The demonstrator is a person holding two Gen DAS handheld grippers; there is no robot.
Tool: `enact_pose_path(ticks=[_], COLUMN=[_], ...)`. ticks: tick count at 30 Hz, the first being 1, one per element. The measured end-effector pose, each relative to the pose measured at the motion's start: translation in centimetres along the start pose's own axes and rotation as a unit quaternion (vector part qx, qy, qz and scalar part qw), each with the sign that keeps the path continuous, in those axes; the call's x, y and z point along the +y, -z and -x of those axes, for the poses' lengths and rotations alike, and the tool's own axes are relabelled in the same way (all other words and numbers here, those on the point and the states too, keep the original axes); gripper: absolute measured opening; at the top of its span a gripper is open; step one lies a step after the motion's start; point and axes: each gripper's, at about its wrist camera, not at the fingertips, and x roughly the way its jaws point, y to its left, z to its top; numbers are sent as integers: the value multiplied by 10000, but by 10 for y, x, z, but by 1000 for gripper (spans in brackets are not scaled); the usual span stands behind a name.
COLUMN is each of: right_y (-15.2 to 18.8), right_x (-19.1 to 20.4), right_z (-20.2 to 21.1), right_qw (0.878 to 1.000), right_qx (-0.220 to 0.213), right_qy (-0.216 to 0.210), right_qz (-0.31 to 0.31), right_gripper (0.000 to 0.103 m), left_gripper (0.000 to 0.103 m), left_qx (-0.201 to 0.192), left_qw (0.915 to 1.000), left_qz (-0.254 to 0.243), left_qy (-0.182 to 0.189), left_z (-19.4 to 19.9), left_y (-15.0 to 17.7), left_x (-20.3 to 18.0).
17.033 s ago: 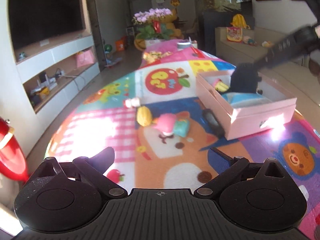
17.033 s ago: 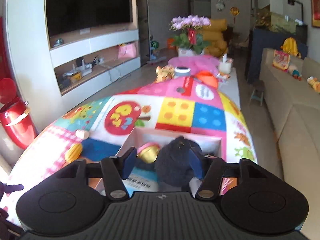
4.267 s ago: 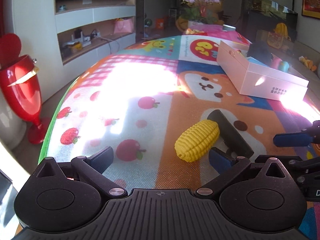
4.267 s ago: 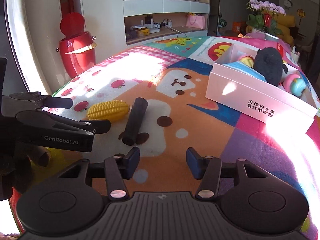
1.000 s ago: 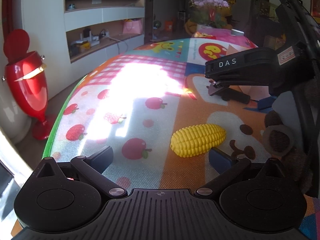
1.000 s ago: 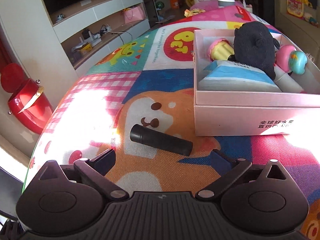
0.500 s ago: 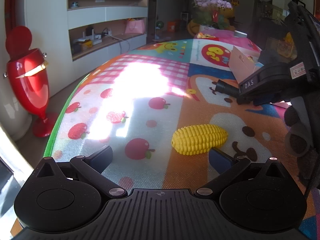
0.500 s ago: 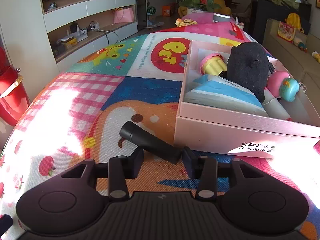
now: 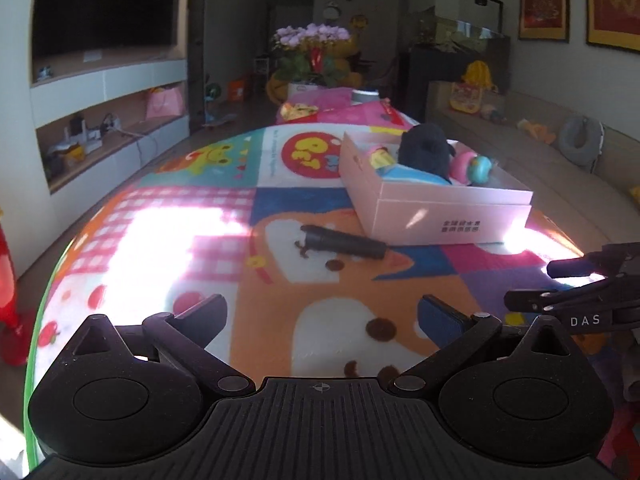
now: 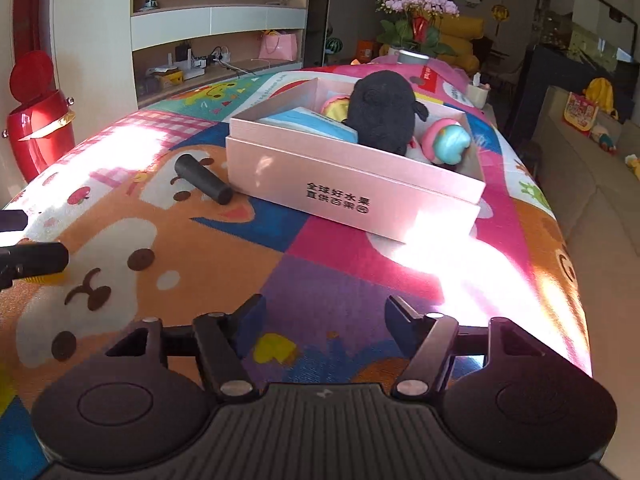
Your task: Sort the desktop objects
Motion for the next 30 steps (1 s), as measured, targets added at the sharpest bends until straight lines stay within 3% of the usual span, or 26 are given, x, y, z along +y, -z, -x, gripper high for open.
enact_pose_path(ticks=[3,5,7,8,11,14,18,23,26,30], right_y=[3,5,7,9,11,7,1,-6,-3,1], right_x=[-22,-32,-37,-38,-31,-2,55,119,151,176], right_z=[4,4,7,11,16,19,40,37,36,32], right_qw=[9986,9966,9954,9948,9952,9973,9843,9650,9613,9715], right_qx=[-173,-199,-305,-419,-588,-511,-600,119,280,431], right_qy=[57,-35,-88,-149,-327,-522,-1365,-2393,-2459,-1957], right_qz=[-504,-802,-908,-920,-711,1,941,1064,1208,1264], right_gripper=[85,87,88,93,103,103,103,103,103,103], left_gripper=[103,103,103,103,103,103,103,103,103,103], left_qx=[166,475,348,232,28,-101,-360,-614,-650,-619], left_qw=[9984,9960,9961,9970,9991,9957,9868,9760,9724,9683], left_qz=[-525,-758,-805,-738,-297,214,512,1123,1191,1506], left_qy=[138,2,-43,-45,-296,-896,-1492,-1760,-1898,-1895], left_z=[-33,-46,-31,-17,20,49,63,74,80,84], left_y=[-21,-22,-16,-11,-6,-8,-7,7,17,29], left_x=[-22,-30,-27,-20,6,37,64,85,90,101])
